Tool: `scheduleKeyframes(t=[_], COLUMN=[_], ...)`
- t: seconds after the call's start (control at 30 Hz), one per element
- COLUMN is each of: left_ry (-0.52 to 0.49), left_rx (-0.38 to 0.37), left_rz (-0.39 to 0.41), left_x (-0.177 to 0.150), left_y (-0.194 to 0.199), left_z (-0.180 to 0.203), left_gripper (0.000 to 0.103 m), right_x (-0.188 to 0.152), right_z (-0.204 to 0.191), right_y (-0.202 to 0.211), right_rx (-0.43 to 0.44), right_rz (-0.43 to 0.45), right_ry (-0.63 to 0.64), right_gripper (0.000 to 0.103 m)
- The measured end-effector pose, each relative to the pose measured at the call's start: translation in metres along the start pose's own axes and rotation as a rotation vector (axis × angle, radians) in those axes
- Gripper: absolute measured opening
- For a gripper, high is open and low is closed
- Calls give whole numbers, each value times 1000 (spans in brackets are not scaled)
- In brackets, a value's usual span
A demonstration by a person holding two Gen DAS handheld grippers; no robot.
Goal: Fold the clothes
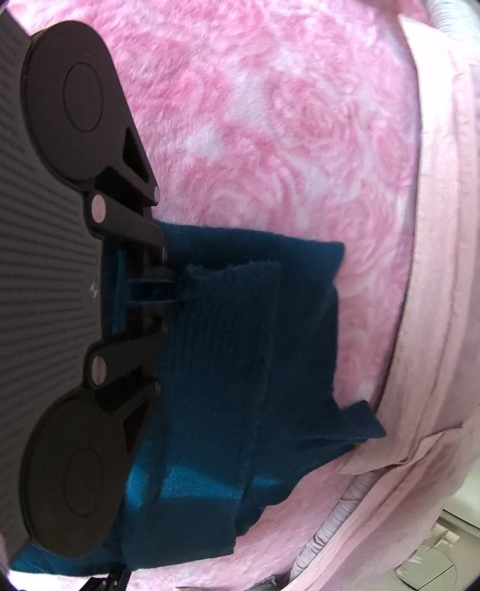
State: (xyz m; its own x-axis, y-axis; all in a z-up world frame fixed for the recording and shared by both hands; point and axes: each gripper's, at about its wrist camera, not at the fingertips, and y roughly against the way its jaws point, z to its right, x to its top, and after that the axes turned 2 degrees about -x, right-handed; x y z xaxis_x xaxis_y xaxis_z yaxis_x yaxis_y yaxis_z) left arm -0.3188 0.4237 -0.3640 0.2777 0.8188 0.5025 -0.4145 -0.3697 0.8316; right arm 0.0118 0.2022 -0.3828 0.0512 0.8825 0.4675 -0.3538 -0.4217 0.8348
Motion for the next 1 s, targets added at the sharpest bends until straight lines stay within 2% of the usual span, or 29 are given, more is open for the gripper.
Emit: scheduleKeyframes(t=[0.1,0.17,0.2,0.23,0.27,0.3,0.33,0.47,0.57,0.67,0.77,0.83,0.87,0.93,1.0], left_ry=[15,35,26,17,9,0,-9,-101,-118,-85,-31,-15,-13,-1,21], left_rx=[77,99,79,57,35,14,-8,-31,4,-22,-12,-4,5,-25,-90], left_rz=[30,78,83,87,92,96,101,68,33,34,16,19,23,27,32], left_x=[3,8,11,14,16,19,22,24,20,26,40,54,61,81,100], left_y=[20,35,35,35,35,35,35,-5,-35,-34,-27,-20,-19,-23,-34], left_z=[1,0,2,5,8,11,14,34,29,17,3,-3,-4,-4,7], left_gripper=[12,13,13,13,13,13,13,13,11,7,7,7,10,12,26], right_x=[7,13,16,19,23,27,31,55,68,57,59,68,73,87,111], right_z=[2,13,20,26,32,36,41,41,34,39,65,83,91,108,118], right_y=[7,19,26,33,36,36,36,12,-16,-44,-54,-56,-58,-66,-83], right_rx=[12,28,39,55,73,92,110,184,212,257,337,326,328,364,445], right_rz=[-20,-19,-3,18,39,60,81,115,102,63,9,-25,-30,-25,-24], right_ry=[24,-43,-93,-144,-192,-235,-279,-308,-267,-228,-298,-350,-378,-449,-518], right_gripper=[10,11,13,26,34,49,51,51,51,51,51,51,51,51,51])
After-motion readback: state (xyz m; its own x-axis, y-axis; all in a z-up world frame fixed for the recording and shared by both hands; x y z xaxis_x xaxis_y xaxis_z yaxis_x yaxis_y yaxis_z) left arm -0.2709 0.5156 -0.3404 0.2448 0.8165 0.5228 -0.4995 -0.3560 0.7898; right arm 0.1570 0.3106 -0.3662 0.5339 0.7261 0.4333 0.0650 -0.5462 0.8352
